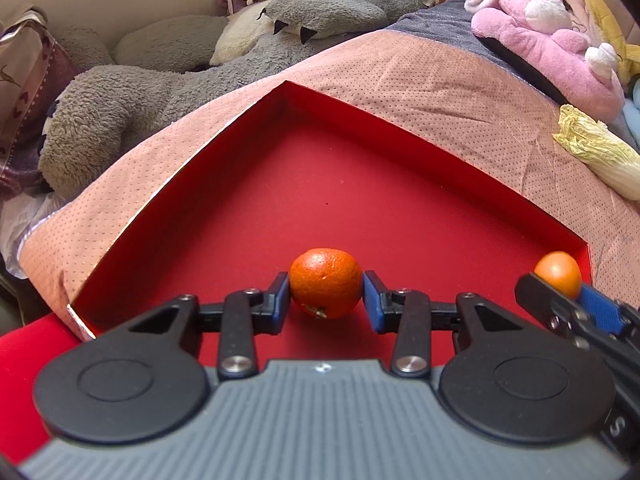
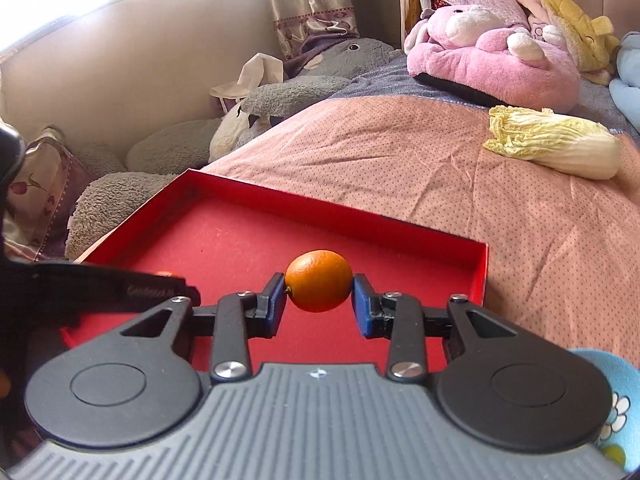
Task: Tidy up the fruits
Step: 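Carry both mandarins toward the blue plate with both grippers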
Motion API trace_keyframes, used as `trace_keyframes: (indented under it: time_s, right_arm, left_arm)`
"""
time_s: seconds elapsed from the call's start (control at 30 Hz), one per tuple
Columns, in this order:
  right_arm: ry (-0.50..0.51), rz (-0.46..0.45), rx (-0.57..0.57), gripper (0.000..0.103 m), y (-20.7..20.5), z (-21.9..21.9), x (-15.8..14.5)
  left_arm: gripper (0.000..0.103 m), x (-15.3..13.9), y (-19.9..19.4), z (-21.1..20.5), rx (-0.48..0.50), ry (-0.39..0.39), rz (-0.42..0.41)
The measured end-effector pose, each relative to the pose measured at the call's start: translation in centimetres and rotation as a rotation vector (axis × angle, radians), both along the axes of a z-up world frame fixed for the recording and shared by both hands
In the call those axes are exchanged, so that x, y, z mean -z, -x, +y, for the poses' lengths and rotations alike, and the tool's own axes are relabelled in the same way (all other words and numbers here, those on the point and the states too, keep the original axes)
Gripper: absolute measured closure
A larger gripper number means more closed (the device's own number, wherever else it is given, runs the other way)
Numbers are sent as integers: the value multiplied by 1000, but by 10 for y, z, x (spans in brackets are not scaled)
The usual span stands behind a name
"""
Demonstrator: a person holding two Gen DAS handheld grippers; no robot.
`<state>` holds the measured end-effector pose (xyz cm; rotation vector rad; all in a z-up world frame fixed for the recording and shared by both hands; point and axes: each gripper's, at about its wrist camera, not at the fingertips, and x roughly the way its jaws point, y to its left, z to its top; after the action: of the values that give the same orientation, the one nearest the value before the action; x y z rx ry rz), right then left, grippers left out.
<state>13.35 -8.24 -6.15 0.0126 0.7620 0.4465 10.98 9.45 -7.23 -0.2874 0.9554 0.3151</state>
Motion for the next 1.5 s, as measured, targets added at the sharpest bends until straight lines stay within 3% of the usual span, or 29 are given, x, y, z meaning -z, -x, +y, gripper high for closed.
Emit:
trace_keyframes:
  time_s: [0.47,1.07,1.3,1.5]
  right_arm:
    - [-34,43,-21,62,77,-42,3]
    - [-84,11,-37,62,100,-61,-16]
    - [-71,-18,24,62,119,-101,-25]
    - [-1,-19,194,62,136,-178,-21]
  left_arm:
    - [61,-1,5,-28,50,-79,-8]
    - [61,-2,8,-44,97,-132,-24]
    - [61,-6,15,-61,174,-125,-56]
    - [61,-10,27,-92,310,-80,-98]
